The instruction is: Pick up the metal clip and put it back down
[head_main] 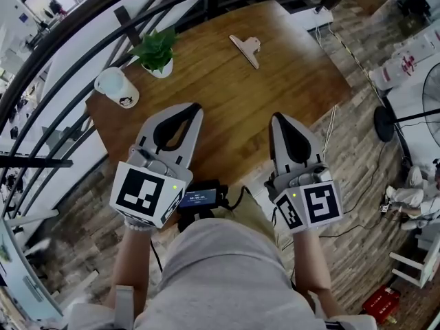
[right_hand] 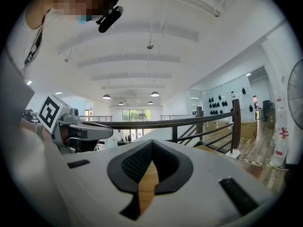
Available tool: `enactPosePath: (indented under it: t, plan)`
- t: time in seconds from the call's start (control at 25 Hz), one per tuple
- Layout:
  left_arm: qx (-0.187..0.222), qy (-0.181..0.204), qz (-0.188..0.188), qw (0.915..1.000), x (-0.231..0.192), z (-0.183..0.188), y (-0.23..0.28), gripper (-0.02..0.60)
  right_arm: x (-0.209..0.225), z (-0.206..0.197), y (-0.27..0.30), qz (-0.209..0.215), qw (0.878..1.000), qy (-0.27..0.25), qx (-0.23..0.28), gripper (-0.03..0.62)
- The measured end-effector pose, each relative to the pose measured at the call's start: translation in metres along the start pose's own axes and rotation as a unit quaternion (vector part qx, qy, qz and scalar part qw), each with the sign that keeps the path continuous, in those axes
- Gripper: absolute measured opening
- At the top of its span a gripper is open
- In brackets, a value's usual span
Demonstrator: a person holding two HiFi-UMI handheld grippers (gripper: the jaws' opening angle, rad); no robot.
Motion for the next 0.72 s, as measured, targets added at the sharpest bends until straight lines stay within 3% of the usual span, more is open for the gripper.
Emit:
enactPosePath:
  t: [0.72]
  plan:
    - [-0.002,-0.002,-0.006,1.0000,0.001,-0.005,0.004,0.011,0.004,-0.014,0.002,-0.006,1.000,0.003,-0.015,0.002]
Point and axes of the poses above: the fingertips, and each gripper's own axes: y forward along the fingers, x to its right, z out of its top, the point moved 3 cm from there along -y, backward along the fingers, and after that the axes turned 12 degrees about y, right-handed, at the moved point
